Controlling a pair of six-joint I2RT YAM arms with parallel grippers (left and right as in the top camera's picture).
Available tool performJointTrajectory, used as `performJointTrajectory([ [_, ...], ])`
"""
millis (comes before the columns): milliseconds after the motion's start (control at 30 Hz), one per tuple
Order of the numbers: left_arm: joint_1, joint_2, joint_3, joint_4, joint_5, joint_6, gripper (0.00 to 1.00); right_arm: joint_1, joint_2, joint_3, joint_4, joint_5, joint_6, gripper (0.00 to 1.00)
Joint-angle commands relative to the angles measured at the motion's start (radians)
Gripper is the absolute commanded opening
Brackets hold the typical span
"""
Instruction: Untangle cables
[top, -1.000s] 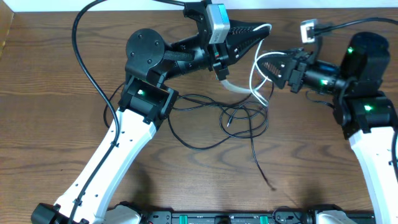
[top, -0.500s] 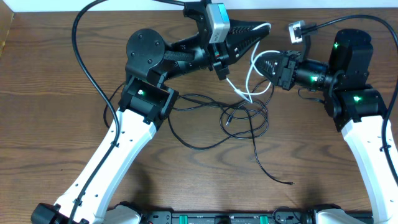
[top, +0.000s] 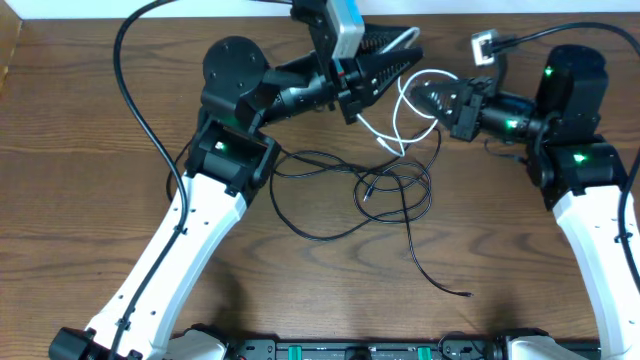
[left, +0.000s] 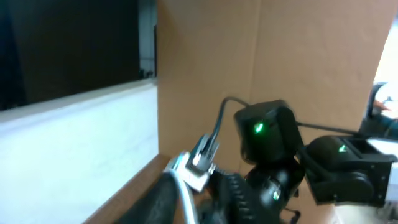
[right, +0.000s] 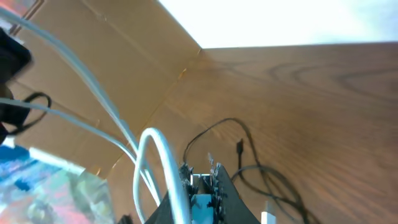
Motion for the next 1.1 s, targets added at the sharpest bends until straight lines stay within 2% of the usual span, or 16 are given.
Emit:
performJointTrajectory([
  [0,0.011,-0.005,0.011,-0.055,-0.006,-0.008,0.43,-0.063,0.002,0.007,0.010,0.008,-0.006,0.02],
  [67,0.012,-0.005,0.011,-0.102,-0.006,-0.008,0.50,-0.108,0.002,0.007,0.010,0.027,-0.007,0.01],
  [167,0.012,-0.005,0.011,-0.186,-0.006,-0.007,0.67,-0.183,0.002,0.007,0.010,0.053,-0.006,0.01],
  [233,0.012,-0.005,0.010,-0.251,-0.006,0.011,0.84,-0.247,0.002,0.007,0.010,0.071,-0.006,0.01],
  [300,0.012,-0.005,0.010,-0.326,-0.006,0.032,0.93,-0.310,0.002,0.007,0.010,0.082,-0.007,0.01],
  [433,0.012,-0.005,0.010,-0.472,-0.006,0.076,0.93,-0.451,0.002,0.007,0.011,0.085,-0.007,0.01],
  [567,0.012,-0.005,0.010,-0.620,-0.011,0.187,0.93,-0.591,0.002,0.007,0.010,0.098,-0.007,0.01],
  [633,0.012,-0.005,0.010,-0.703,-0.065,0.222,0.94,-0.649,0.002,0.007,0.008,0.121,-0.022,0.01],
  [700,0.012,-0.005,0.010,-0.810,-0.187,0.222,0.93,-0.724,0.002,0.007,0.002,0.167,-0.033,0.02],
  [733,0.012,-0.005,0.010,-0.875,-0.259,0.222,0.94,-0.766,0.002,0.007,-0.002,0.206,-0.034,0.02],
  [833,0.011,0.000,0.010,-0.959,-0.329,0.222,0.94,-0.811,0.002,0.007,-0.002,0.292,-0.071,0.02],
  [1067,0.011,0.039,0.010,-1.066,-0.391,0.222,0.94,-0.862,0.008,0.007,-0.008,0.665,-0.165,0.04],
])
